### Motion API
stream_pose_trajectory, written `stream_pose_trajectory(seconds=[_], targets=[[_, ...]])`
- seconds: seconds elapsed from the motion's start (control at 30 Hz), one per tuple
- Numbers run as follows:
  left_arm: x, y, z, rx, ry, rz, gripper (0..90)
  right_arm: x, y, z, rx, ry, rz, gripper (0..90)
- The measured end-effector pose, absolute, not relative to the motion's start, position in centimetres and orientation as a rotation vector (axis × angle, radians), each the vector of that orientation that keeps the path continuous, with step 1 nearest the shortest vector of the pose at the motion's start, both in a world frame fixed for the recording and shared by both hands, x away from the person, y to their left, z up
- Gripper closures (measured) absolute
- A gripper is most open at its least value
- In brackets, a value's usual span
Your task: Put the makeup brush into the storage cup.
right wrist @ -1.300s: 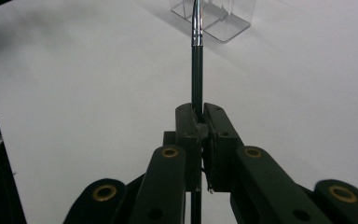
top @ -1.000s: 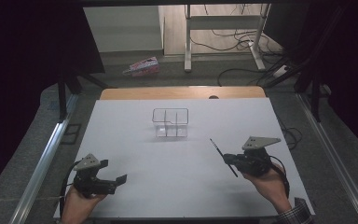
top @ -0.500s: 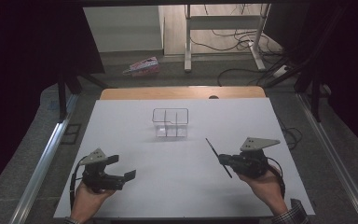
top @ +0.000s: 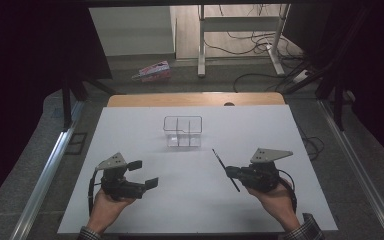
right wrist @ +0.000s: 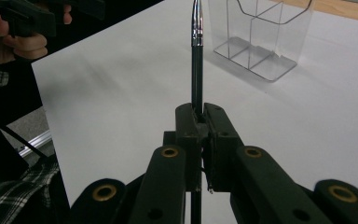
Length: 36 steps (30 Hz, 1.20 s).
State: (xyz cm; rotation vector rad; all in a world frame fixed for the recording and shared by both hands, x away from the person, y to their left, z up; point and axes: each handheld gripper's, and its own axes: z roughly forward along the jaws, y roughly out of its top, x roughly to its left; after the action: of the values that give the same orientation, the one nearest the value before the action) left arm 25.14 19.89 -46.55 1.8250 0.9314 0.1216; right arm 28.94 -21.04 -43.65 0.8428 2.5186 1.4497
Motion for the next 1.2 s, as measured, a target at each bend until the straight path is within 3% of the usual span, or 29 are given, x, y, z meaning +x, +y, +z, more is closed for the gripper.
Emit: stream_pose_trajectory(seconds=[0.7, 1.2], targets=[[27.8, 15.5, -45.7, 1.771, 0.818, -0.033, 0.0, 28.5, -18.9, -44.0, 0.821, 2.532, 1.543, 85.2], [28.4, 13.1, -45.2, 1.751, 0.758, -0.094, 3.2, 28.1, -17.3, -44.3, 0.8, 2.542, 1.609, 85.2]])
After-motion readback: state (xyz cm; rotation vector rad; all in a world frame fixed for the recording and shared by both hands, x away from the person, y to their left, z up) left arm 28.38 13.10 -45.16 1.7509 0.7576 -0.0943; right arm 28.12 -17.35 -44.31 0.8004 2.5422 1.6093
